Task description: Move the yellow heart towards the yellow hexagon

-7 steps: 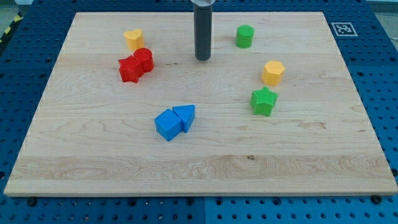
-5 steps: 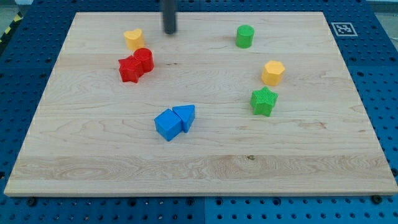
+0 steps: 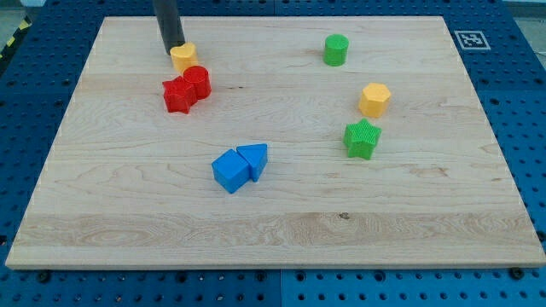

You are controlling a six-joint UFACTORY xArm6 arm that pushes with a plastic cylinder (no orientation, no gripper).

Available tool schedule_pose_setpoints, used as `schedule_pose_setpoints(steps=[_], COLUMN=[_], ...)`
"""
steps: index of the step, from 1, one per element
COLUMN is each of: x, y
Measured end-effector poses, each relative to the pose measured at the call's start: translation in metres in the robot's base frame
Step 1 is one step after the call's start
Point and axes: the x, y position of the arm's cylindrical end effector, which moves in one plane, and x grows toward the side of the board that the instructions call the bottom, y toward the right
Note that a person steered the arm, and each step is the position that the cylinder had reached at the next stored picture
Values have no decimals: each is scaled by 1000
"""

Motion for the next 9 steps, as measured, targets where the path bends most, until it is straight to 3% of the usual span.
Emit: schedule_pose_setpoints(steps=[2, 4, 6, 9], x=[13, 31, 15, 75], y=[-20, 39, 70, 162])
